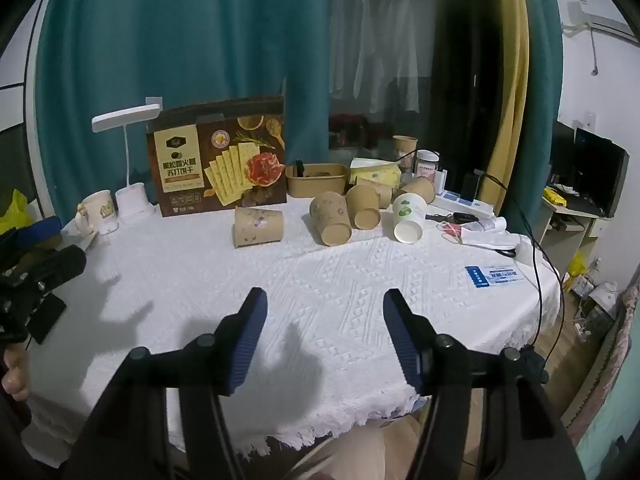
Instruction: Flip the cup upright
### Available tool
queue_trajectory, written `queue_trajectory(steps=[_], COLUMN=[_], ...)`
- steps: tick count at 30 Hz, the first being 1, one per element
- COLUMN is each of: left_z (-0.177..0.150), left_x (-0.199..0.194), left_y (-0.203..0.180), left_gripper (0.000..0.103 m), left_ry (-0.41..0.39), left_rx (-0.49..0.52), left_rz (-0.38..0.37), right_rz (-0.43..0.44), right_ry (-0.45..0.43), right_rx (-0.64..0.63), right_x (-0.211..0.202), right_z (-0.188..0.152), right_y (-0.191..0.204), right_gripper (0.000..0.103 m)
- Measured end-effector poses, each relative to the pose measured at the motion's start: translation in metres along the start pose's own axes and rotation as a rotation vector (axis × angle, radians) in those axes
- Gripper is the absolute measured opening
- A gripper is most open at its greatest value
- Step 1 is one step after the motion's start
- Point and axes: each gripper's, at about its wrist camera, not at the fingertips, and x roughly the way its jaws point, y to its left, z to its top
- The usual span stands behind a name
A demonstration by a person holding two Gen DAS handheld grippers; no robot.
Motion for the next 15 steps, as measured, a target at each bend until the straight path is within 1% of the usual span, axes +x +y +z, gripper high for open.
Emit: queue_trajectory(steps=[9, 15], left_z=[0.001, 0.009], left_x=[0.002, -0.003], left_y=[0.002, 0.0], left_gripper=[0.103, 0.103], left_ry=[-0.004, -0.017], left_rx=[-0.01, -0.01], left_rz=[0.004, 0.0], right_rz=[0.0, -0.002], right_ry=[-0.004, -0.011], right_rx=[0.002, 0.009], right_x=[-0.009, -0.011], right_z=[0.002, 0.005], right_y=[-0.002, -0.006], right_gripper=[0.058, 0.058])
